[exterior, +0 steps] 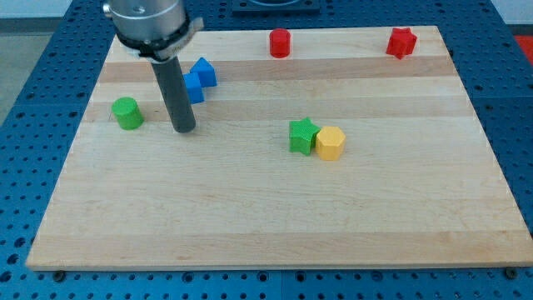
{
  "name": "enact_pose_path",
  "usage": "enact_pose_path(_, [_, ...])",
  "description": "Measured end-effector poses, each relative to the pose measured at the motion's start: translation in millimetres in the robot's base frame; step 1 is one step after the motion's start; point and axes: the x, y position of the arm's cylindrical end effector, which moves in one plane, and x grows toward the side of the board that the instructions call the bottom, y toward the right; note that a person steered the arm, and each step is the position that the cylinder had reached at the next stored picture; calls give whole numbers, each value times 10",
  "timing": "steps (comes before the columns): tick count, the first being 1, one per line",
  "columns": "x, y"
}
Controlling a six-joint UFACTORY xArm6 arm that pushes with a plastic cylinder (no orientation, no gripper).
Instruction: Separate the green star and hexagon
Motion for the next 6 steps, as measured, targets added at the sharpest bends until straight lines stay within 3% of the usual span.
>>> enact_pose_path(1, [181,297])
enact_pose_path(3, [190,1287])
enact_pose_path(6, [219,2216])
